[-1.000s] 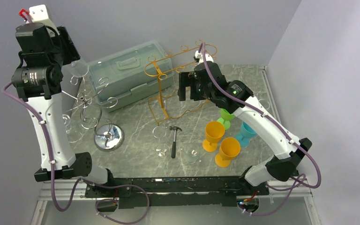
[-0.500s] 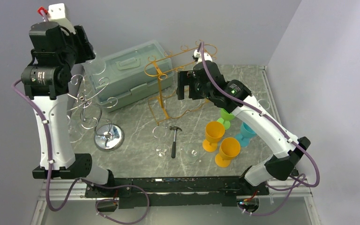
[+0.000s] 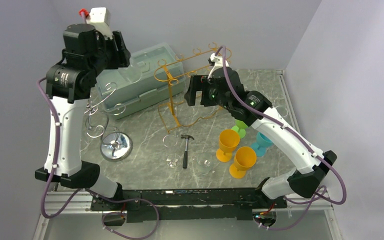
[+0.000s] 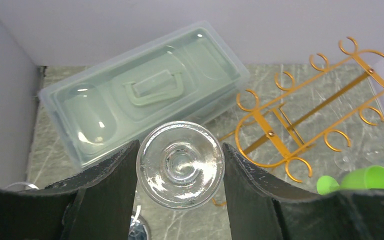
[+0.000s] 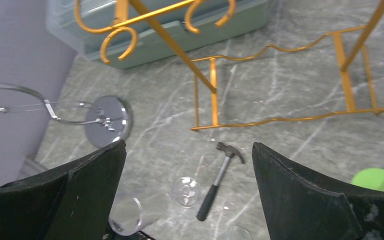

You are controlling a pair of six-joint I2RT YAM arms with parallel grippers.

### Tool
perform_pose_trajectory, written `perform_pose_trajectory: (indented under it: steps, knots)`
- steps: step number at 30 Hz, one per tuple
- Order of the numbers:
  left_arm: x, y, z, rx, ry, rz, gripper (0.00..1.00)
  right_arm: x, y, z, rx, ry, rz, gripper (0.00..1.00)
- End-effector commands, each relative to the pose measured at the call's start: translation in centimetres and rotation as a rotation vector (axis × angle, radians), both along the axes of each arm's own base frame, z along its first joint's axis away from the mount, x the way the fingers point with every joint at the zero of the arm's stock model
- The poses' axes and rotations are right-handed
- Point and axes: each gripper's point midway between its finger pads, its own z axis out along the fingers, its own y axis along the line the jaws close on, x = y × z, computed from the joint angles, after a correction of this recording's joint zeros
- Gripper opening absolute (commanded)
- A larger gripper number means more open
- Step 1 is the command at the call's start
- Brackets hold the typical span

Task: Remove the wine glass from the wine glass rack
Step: Place the wine glass at the center of the board.

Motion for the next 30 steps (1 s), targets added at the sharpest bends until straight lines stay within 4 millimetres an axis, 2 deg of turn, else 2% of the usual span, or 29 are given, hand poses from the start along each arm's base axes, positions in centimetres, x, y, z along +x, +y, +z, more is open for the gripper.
perform_pose_trajectory:
  steps: [1,9,20,25,30]
  knots:
    - [0.1,-2.8,3.6,-0.06,-0.119,-0.054,0.27,-0.8,2.3,4.8,0.217,-0.089,0.072,1.0]
    - [-1.2,-5.6,3.2,-0.091,-0.088,-0.116,0.27,-2.4,4.6,7.6,0.466,-0.102,0.168,1.0]
    - [-3.3,-7.3,2.8,-0.187,-0.035,-0.175,0.27,-3.9,6.6,10.2,0.809,-0.112,0.263,1.0]
    - [-4.3,-7.8,2.8,-0.228,-0.015,-0.202,0.27,-4.3,7.3,10.5,0.924,-0.082,0.297,1.0]
    - [-5.2,-8.3,2.6,-0.274,0.004,-0.23,0.27,-4.6,8.0,9.8,0.987,-0.048,0.326,1.0]
